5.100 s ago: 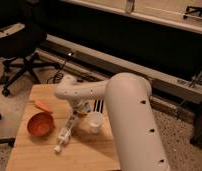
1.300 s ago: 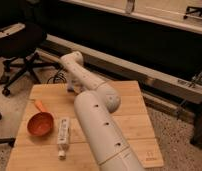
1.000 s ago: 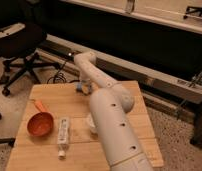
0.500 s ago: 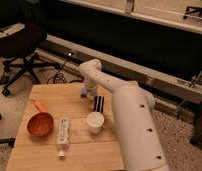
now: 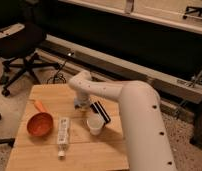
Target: Wipe the white sponge on the table
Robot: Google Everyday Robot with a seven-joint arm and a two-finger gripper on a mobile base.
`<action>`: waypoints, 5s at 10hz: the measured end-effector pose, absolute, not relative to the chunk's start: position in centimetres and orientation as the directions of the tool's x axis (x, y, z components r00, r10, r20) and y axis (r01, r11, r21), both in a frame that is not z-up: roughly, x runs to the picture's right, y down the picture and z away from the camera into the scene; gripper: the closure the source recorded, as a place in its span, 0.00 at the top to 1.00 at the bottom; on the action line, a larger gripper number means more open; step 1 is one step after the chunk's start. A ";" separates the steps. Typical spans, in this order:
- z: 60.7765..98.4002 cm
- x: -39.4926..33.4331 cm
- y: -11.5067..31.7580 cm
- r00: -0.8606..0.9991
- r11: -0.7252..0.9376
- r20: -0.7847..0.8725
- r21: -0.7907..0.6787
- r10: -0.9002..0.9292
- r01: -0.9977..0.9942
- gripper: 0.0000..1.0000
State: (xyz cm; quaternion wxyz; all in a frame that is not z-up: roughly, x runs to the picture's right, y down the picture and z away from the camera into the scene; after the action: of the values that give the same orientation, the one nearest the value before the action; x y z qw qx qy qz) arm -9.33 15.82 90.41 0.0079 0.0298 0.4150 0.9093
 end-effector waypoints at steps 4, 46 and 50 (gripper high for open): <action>86.7 -12.8 16.3 -0.991 -0.681 -0.019 0.724 0.135 -0.106 0.00; 100.2 -6.0 1.9 -0.950 -0.650 0.270 0.696 -0.155 0.304 0.00; 98.4 -3.9 3.6 -0.958 -0.647 0.258 0.711 -0.125 0.276 0.00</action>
State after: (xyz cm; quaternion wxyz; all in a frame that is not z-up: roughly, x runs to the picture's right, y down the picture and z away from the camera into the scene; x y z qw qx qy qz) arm -3.86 3.57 98.44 -0.1111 0.0931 0.4050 0.9027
